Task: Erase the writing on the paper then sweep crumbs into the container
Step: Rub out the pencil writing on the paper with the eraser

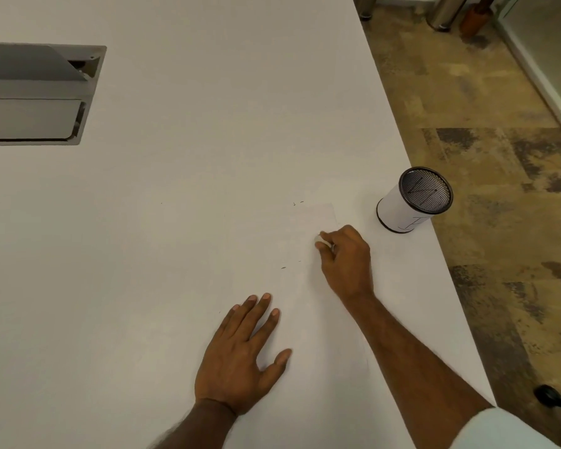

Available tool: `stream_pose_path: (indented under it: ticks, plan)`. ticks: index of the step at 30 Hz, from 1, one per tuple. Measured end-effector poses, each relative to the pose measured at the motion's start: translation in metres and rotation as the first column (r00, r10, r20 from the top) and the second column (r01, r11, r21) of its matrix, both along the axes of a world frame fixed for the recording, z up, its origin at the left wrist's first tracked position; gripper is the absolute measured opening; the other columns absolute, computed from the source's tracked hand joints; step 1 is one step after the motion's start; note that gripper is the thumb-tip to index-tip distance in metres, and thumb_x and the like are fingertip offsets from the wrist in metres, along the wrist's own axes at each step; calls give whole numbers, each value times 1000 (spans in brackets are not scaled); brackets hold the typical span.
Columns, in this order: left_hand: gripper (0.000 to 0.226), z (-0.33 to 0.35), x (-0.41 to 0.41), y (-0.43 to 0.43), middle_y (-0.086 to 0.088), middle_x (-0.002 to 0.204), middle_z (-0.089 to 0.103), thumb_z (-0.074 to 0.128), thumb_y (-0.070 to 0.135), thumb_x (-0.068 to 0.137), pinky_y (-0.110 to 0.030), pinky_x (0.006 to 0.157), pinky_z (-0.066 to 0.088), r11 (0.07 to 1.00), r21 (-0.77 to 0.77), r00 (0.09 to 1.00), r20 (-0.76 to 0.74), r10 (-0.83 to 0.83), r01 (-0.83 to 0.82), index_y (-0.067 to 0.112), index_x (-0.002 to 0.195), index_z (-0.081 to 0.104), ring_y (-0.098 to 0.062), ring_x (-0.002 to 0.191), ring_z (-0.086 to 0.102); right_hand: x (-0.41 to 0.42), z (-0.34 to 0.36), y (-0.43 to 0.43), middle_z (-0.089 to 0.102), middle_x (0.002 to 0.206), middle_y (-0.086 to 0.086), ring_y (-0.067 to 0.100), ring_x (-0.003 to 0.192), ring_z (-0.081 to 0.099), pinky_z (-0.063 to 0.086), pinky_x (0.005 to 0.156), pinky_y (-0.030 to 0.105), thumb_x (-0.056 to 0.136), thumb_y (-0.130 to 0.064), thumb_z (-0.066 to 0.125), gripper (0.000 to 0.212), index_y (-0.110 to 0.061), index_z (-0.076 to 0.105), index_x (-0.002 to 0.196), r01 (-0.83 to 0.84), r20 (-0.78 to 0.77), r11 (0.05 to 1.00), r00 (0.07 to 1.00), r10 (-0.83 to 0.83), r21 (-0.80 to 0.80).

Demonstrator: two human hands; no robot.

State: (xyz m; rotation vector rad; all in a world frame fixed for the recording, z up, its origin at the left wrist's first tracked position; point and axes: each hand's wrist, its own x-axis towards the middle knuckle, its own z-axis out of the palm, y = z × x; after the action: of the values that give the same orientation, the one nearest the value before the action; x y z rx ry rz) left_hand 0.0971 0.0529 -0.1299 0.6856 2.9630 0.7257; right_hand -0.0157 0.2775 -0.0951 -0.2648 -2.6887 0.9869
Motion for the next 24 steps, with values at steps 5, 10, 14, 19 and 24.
stream_pose_path:
  ticks: [5, 10, 14, 19, 24]
  plan:
    - [62, -2, 0, 1, 3, 159, 37, 49, 61, 95, -39, 115, 30, 1000, 6, 1000, -2, -7, 7, 21, 143, 55, -16, 148, 32, 41, 8, -20, 57, 80, -5, 6, 72, 56, 46, 68, 14, 83, -7, 71, 5, -10, 69, 86, -196, -43, 976, 980, 193, -94]
    - [63, 0, -1, 0, 4, 160, 36, 47, 61, 95, -38, 116, 27, 1000, -12, 1000, 12, -5, 5, 22, 144, 55, -15, 148, 31, 39, -7, -19, 57, 79, 1, 15, 74, 60, 52, 66, 28, 85, -8, 70, 5, -4, 68, 85, -225, -38, 973, 974, 224, -41]
    - [63, 0, 0, 0, 4, 160, 36, 47, 62, 95, -37, 117, 27, 1000, -24, 1000, 16, -5, 5, 23, 143, 55, -14, 148, 30, 4, -3, -9, 62, 81, 5, 15, 74, 60, 52, 68, 26, 84, -9, 71, 8, -3, 70, 88, -52, -40, 998, 998, 51, -20]
    - [63, 1, 0, 0, 4, 159, 37, 43, 64, 97, -38, 115, 28, 1000, -23, 1000, 21, -6, 6, 23, 144, 54, -15, 148, 31, 11, 3, -12, 62, 84, 0, 7, 74, 55, 52, 71, 26, 82, -8, 72, 8, -9, 70, 90, -47, -48, 997, 998, 44, -67]
    - [63, 2, -1, 0, 4, 159, 37, 43, 64, 96, -38, 115, 28, 1000, -17, 1000, 26, -6, 6, 23, 144, 54, -16, 147, 32, 61, -1, -31, 57, 87, -1, 10, 76, 56, 54, 71, 26, 86, -7, 67, 24, -9, 69, 109, -300, 28, 954, 953, 300, -25]
